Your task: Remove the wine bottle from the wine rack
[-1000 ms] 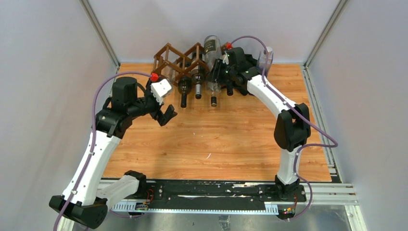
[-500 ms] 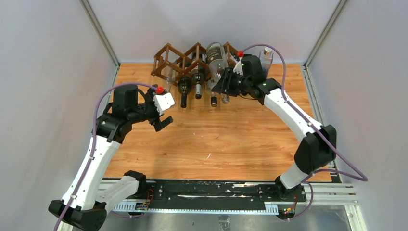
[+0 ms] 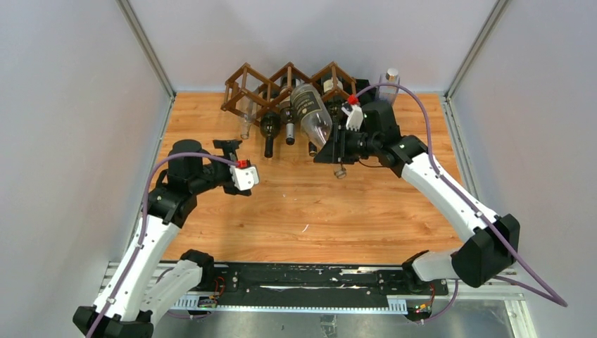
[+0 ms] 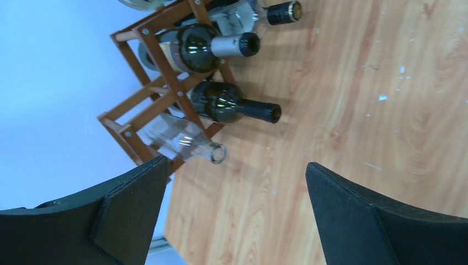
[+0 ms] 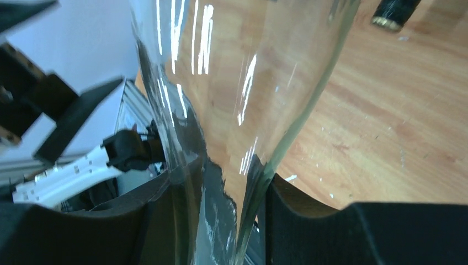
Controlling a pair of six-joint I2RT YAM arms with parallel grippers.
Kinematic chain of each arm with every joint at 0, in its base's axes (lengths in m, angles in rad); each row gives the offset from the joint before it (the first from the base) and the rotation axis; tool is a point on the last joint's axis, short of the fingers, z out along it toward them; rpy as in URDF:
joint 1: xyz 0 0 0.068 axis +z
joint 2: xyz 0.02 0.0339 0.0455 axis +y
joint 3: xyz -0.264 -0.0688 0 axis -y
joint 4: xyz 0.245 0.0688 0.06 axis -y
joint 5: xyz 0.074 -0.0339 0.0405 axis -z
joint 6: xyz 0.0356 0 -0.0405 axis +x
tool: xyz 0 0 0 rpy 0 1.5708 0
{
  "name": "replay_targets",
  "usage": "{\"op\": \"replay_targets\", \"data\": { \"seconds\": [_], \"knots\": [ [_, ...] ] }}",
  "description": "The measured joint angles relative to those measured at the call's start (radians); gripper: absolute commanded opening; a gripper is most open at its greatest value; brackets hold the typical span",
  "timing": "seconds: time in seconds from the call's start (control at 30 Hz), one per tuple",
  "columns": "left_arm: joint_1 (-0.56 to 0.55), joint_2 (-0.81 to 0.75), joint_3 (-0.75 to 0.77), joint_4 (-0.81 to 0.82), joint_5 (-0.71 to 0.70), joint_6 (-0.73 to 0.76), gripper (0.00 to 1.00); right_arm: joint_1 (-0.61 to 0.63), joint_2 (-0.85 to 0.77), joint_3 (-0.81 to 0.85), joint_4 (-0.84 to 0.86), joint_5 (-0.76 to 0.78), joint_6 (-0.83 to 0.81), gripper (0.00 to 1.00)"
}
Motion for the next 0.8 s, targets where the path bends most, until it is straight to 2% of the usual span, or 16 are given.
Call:
{"op": "replay_targets", "data": {
  "seconds": [0.3,0.8],
  "knots": [
    [-0.018,0.087,0.061,0.083,-0.024,0.164,1.0,0.063,-0.1,-0.057,-0.076,-0.095,-0.065,0.0],
    [-0.121,0.205,0.121,0.056,-0.021,0.52,1.0,0.268,-0.027,-0.055,-0.126,-0.098,-0.107,0.0]
  ]
}}
